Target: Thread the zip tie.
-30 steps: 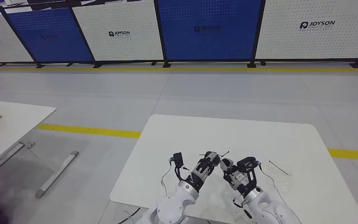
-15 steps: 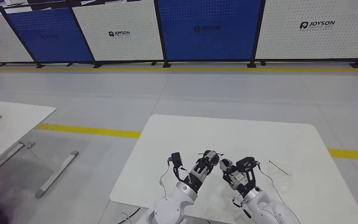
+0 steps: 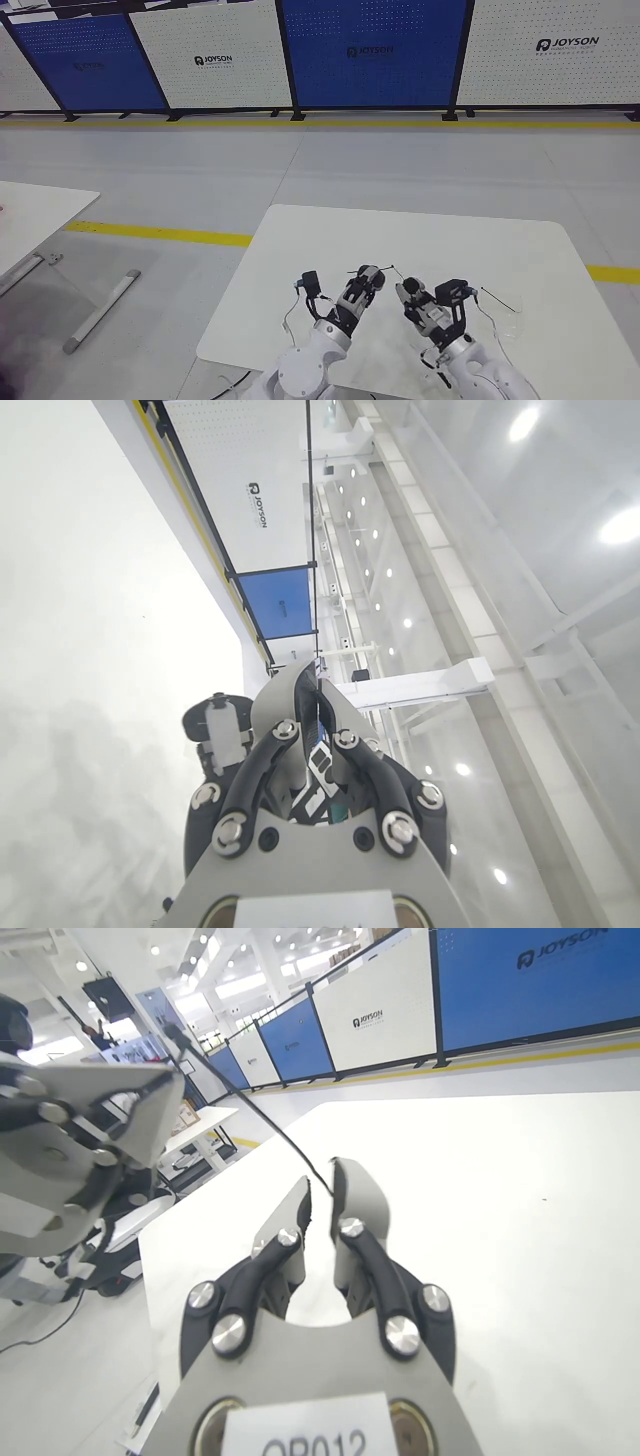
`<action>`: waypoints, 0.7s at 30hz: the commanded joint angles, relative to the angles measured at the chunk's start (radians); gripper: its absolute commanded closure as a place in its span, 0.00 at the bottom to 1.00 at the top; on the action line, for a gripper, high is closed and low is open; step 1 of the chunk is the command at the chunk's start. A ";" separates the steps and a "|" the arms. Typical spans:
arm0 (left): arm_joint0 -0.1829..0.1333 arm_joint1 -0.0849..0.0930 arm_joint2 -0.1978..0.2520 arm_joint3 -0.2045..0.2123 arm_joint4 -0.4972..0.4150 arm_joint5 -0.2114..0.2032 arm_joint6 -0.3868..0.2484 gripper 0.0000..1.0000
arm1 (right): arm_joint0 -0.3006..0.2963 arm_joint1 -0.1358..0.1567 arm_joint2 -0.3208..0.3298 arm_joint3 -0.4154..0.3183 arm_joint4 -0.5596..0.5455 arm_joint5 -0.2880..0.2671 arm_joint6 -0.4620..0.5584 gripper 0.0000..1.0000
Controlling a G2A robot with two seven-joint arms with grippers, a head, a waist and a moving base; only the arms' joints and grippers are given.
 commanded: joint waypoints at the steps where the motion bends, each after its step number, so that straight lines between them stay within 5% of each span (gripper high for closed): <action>1: -0.003 0.000 -0.012 0.008 -0.014 0.002 0.008 1.00 | -0.026 0.009 0.024 -0.022 0.017 0.000 -0.032 0.00; 11: -0.012 0.000 -0.077 0.083 -0.063 0.017 0.069 1.00 | -0.218 0.079 0.191 -0.172 0.214 0.000 -0.271 0.00; 13: -0.023 -0.002 -0.090 0.106 0.000 0.005 0.163 1.00 | -0.244 0.091 0.216 -0.184 0.276 0.000 -0.302 0.00; 14: -0.030 -0.006 -0.082 0.120 0.057 -0.016 0.238 1.00 | -0.248 0.093 0.219 -0.186 0.286 0.000 -0.305 0.00; 21: -0.030 -0.006 -0.082 0.120 0.057 -0.016 0.238 1.00 | -0.248 0.093 0.219 -0.186 0.286 0.000 -0.305 0.00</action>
